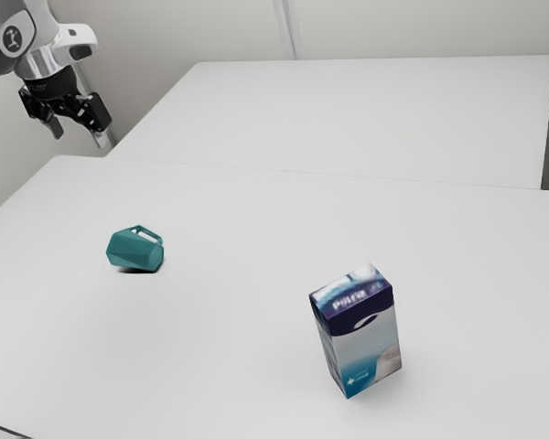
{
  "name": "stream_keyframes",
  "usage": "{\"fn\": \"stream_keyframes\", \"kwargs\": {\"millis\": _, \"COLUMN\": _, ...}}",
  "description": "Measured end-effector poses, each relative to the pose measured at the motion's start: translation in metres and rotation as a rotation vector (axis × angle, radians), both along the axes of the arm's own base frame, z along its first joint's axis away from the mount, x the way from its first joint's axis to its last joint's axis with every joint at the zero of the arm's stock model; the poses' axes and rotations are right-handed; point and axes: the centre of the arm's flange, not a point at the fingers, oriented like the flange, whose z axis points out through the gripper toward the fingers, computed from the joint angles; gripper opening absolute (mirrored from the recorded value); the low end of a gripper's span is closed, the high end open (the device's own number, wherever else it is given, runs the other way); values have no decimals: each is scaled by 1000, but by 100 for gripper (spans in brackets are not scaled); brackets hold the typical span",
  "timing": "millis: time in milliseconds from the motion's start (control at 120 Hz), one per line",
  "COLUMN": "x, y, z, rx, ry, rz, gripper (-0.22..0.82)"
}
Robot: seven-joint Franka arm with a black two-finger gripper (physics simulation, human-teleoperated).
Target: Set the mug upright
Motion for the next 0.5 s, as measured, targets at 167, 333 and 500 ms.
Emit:
{"fn": "stream_keyframes", "kwargs": {"millis": 167, "x": 3, "y": 8, "z": -7, "rx": 1, "ry": 0, "rz": 1, "gripper": 60}}
{"fn": "stream_keyframes", "kwargs": {"millis": 333, "x": 14, "y": 68, "z": -41, "rx": -111, "ry": -5, "rz": 116, "gripper": 60}}
{"fn": "stream_keyframes", "kwargs": {"millis": 500, "x": 10, "y": 168, "z": -111, "rx": -355, "ry": 6, "rz": 365, "gripper": 60}}
